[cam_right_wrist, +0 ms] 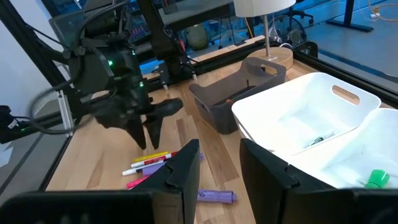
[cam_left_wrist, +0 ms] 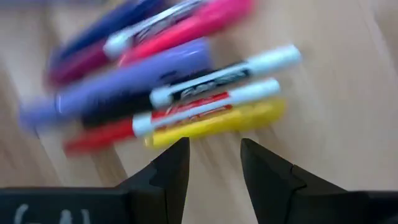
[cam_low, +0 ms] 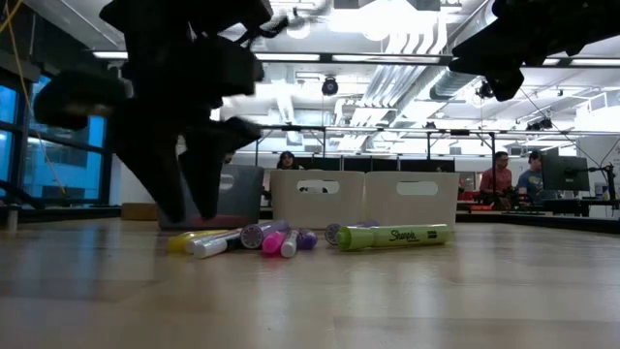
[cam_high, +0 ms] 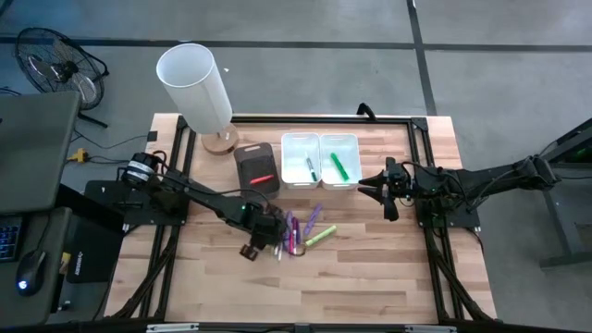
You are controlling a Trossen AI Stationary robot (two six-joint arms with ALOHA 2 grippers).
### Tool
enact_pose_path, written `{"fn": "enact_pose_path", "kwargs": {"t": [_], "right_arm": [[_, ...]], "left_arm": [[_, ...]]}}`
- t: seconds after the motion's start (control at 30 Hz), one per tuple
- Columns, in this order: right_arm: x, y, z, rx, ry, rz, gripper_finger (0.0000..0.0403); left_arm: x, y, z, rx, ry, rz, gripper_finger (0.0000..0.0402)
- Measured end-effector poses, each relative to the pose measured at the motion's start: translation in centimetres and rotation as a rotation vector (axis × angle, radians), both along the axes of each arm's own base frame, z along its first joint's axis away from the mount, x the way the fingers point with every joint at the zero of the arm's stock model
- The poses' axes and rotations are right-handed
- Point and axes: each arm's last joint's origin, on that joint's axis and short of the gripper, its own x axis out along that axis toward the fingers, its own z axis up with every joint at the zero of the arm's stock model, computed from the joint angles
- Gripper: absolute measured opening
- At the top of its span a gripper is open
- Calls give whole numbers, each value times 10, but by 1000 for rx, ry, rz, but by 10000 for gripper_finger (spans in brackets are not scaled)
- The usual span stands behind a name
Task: Pick & Place Markers
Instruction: Put the yellow pen into the black bin
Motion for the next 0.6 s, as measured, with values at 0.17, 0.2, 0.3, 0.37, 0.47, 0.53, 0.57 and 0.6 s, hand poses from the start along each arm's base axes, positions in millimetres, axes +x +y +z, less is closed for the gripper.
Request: {"fn": "enact_pose_path", "kwargs": {"t": [0.17,0.2,0.3,0.37,0.47,0.53,0.57,0.6], "right_arm": [[0,0,0,0,0,0,103],[0,0,0,0,1,0,103],[0,0,0,0,1,0,103],[0,0,0,0,1,0,103],[0,0,0,0,1,0,103],[0,0,0,0,1,0,103],[0,0,0,0,0,0,103],[0,0,0,0,0,0,103]], "left_arm": [[0,0,0,-176,53,474,140],[0,0,0,-200,59,543,140],[0,1,0,-270,75,742,140],[1,1,0,-314,82,843,140],[2,1,0,-345,74,952,140],[4,1,-5,-352,68,996,140],[5,1,-8,-347,72,1016,140],[5,1,-10,-345,79,1036,140]]}}
